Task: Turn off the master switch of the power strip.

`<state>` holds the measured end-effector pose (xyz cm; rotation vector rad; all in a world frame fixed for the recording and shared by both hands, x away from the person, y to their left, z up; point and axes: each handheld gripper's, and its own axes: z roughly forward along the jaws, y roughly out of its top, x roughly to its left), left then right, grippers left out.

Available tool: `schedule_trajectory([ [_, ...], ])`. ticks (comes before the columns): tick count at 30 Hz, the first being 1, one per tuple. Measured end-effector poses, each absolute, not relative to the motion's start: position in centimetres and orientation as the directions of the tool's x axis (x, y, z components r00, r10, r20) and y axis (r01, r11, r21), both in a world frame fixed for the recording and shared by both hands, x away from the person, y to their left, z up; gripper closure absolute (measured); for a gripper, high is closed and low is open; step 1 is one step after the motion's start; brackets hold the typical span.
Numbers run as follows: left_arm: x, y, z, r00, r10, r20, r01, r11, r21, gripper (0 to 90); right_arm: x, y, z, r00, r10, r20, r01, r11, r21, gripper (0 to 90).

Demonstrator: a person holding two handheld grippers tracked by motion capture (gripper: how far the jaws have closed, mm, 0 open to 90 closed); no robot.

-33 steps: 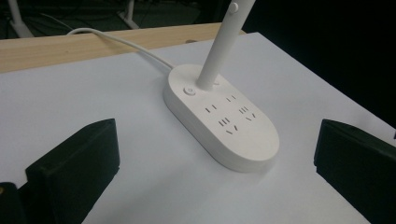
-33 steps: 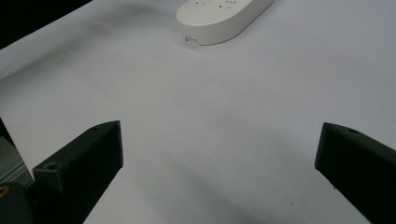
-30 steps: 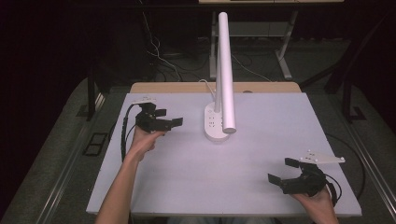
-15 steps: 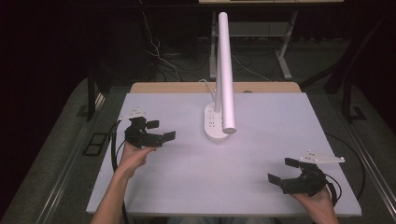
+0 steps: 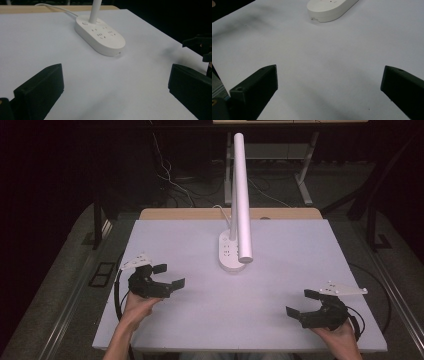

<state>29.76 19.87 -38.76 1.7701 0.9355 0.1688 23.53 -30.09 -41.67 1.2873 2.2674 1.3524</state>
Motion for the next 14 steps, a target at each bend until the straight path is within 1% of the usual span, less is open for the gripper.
schedule_trajectory([
  [8,27.3,20.1,-40.5,0.668,0.661,-0.341,0.53,-0.101,0.842,0.0,23.5,-30.2,-41.7,-0.597,0.765,0.24,0.577,0.202,0.792,0.3],
  [14,26.5,20.2,-40.9,0.672,0.652,-0.351,0.533,-0.096,0.841,0.0,23.5,-30.4,-41.8,-0.593,0.768,0.243,0.577,0.195,0.793,0.3],
])
